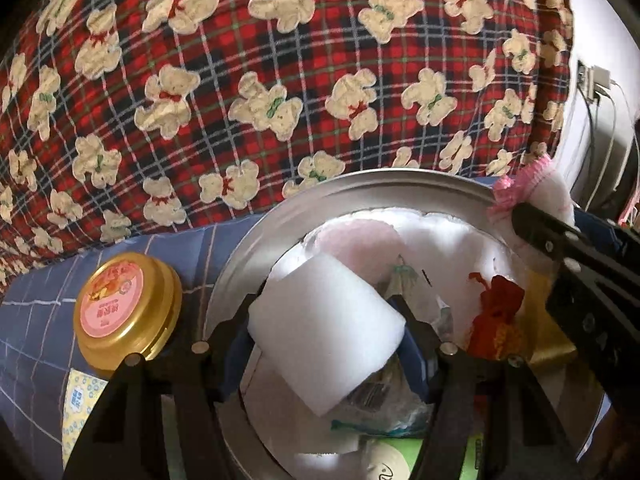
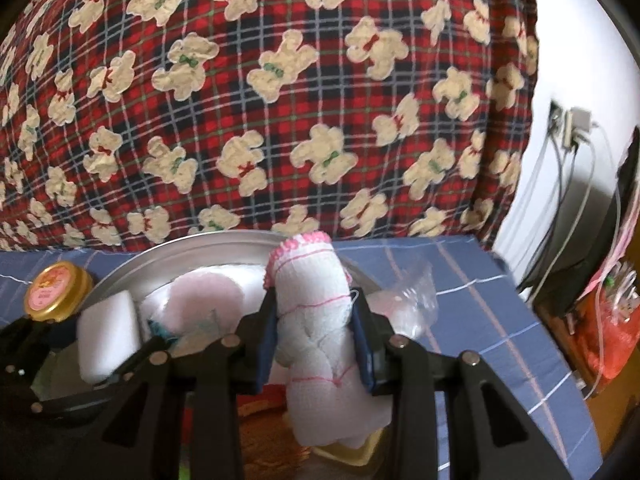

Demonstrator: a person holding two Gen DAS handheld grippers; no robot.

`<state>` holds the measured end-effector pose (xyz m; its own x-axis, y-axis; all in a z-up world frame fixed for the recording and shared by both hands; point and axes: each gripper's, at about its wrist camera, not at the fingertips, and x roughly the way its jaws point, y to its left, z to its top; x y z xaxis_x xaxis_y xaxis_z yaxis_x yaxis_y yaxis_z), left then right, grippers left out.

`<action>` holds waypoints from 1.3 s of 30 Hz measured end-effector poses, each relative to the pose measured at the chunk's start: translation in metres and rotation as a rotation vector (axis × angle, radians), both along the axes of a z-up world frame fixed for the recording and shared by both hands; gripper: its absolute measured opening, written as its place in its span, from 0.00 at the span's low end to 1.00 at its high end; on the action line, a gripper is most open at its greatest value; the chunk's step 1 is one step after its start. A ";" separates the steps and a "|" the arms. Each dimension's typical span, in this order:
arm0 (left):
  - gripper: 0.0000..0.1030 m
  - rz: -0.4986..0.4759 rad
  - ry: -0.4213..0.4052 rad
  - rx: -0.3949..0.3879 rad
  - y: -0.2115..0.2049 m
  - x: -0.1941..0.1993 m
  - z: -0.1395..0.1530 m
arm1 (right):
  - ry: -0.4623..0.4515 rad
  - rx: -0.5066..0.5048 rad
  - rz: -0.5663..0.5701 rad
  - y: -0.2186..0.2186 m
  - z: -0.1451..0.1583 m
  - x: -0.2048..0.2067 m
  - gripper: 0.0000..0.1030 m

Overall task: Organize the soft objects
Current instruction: 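Lower both items into the tin and open both grippers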

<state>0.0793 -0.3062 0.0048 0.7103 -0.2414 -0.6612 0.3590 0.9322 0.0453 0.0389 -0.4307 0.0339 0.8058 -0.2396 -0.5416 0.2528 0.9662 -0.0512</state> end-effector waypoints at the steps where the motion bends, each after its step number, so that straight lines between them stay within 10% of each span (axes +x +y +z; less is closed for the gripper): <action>1: 0.64 0.007 0.011 0.002 0.000 0.002 -0.001 | 0.002 0.000 0.001 0.001 -0.001 0.000 0.34; 10: 0.66 -0.004 0.000 0.045 -0.005 0.000 -0.001 | 0.021 0.011 0.039 0.008 -0.004 0.003 0.35; 15: 0.71 -0.001 -0.007 0.037 -0.005 0.001 0.000 | -0.016 0.102 0.091 0.003 -0.001 -0.001 0.90; 17: 0.75 -0.011 -0.025 0.065 -0.008 -0.001 0.000 | -0.059 0.109 0.083 0.003 0.002 -0.006 0.96; 32: 0.79 -0.054 0.082 -0.018 -0.001 0.006 0.001 | -0.074 0.066 0.039 0.001 0.007 -0.014 0.97; 39: 0.95 -0.076 -0.022 -0.008 0.001 -0.003 0.022 | -0.184 -0.010 -0.091 -0.005 0.017 -0.036 0.99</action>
